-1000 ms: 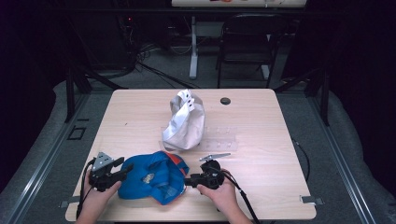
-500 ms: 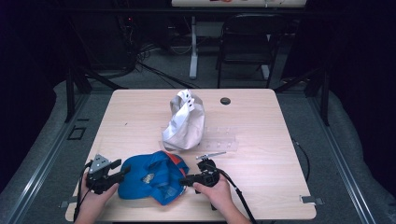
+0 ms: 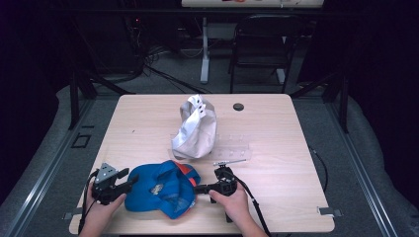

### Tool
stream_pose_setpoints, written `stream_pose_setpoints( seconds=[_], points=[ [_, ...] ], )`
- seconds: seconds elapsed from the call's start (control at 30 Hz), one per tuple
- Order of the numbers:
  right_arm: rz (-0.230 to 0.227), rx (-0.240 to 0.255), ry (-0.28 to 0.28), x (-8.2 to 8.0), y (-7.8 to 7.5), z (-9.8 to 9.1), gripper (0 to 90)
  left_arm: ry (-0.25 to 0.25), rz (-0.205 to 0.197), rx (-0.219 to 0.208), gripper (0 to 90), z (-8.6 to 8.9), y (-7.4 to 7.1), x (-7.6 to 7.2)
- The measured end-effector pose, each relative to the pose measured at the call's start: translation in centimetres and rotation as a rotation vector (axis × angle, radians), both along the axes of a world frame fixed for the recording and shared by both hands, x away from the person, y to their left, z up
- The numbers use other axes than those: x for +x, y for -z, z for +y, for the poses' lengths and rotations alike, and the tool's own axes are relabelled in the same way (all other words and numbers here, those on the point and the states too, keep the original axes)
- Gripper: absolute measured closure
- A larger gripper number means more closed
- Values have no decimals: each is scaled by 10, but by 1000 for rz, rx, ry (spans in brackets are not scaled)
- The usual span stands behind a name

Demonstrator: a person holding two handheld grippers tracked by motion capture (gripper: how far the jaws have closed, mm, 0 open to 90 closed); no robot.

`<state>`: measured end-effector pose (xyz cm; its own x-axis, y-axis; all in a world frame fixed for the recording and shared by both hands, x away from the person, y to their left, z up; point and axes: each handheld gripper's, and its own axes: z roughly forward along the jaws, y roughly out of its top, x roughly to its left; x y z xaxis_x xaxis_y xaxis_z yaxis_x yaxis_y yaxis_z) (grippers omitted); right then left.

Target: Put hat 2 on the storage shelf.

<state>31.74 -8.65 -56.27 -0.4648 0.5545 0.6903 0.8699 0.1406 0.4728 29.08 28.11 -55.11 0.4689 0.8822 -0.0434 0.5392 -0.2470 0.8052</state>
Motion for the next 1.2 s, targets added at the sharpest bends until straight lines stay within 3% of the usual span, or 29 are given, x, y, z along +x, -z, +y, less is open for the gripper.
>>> stream_pose_setpoints(
  seconds=[0.23,0.27,0.3,0.33,0.4,0.53,0.57,0.67,0.87,0.9,0.93,0.97,1.0,1.03,1.07,1.17,1.2],
  points=[
    [9,-15,21,-4,-11,-7,784,2,-1,-4,517,-2,-1,2],
    [-43,63,128,-6,-9,-5,784,10,7,-2,517,-3,-1,2],
    [-43,63,128,-6,-9,-5,784,10,7,-2,517,-3,-1,2],
    [-9,11,107,-8,-17,-15,785,11,-6,-1,518,-5,0,3],
    [33,-24,56,-9,-24,-31,785,20,2,3,518,-5,-1,4],
    [43,-12,90,-12,-25,-50,786,17,-5,2,518,-6,-1,5],
    [49,8,125,-14,-24,-56,786,15,-2,-2,518,-7,0,5],
    [69,35,150,-15,-24,-78,787,23,3,4,518,-7,-1,5],
    [60,22,165,-17,-32,-93,788,24,5,6,518,-7,-1,6],
    [67,28,209,-19,-33,-92,789,22,5,6,518,-7,-1,6],
    [73,68,174,-18,-34,-100,790,20,7,11,519,-6,-1,6],
    [73,68,174,-18,-34,-100,790,20,7,11,518,-6,-1,6],
    [84,17,165,-18,-41,-111,791,19,5,10,518,-6,-1,5],
    [84,17,165,-18,-41,-111,791,19,5,10,518,-6,-1,5],
    [106,57,178,-18,-47,-115,791,15,-5,1,519,-7,0,5],
    [117,45,188,-18,-56,-119,791,22,3,8,518,-6,-1,5],
    [137,47,182,-16,-66,-123,791,22,1,9,519,-7,-1,5]
  ],
)
